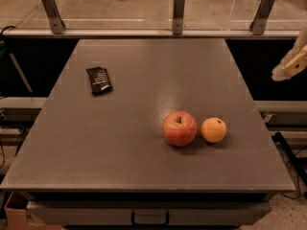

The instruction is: Move orange near apple

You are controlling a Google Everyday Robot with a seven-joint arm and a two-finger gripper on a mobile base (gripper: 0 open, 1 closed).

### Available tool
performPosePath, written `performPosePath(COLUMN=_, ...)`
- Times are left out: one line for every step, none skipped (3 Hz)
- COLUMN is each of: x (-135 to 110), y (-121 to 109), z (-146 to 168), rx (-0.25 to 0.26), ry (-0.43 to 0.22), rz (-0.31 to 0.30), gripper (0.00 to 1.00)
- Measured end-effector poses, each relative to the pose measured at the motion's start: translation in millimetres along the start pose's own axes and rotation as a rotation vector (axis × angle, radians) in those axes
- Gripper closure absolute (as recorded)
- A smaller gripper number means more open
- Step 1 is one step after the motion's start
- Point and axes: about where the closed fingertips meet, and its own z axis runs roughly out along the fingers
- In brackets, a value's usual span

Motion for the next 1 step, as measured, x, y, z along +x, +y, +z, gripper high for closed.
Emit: performPosePath(x=0.9, y=1.1, z=2.4, rx=-0.005, ry=0.0, rz=0.002, gripper=0.0)
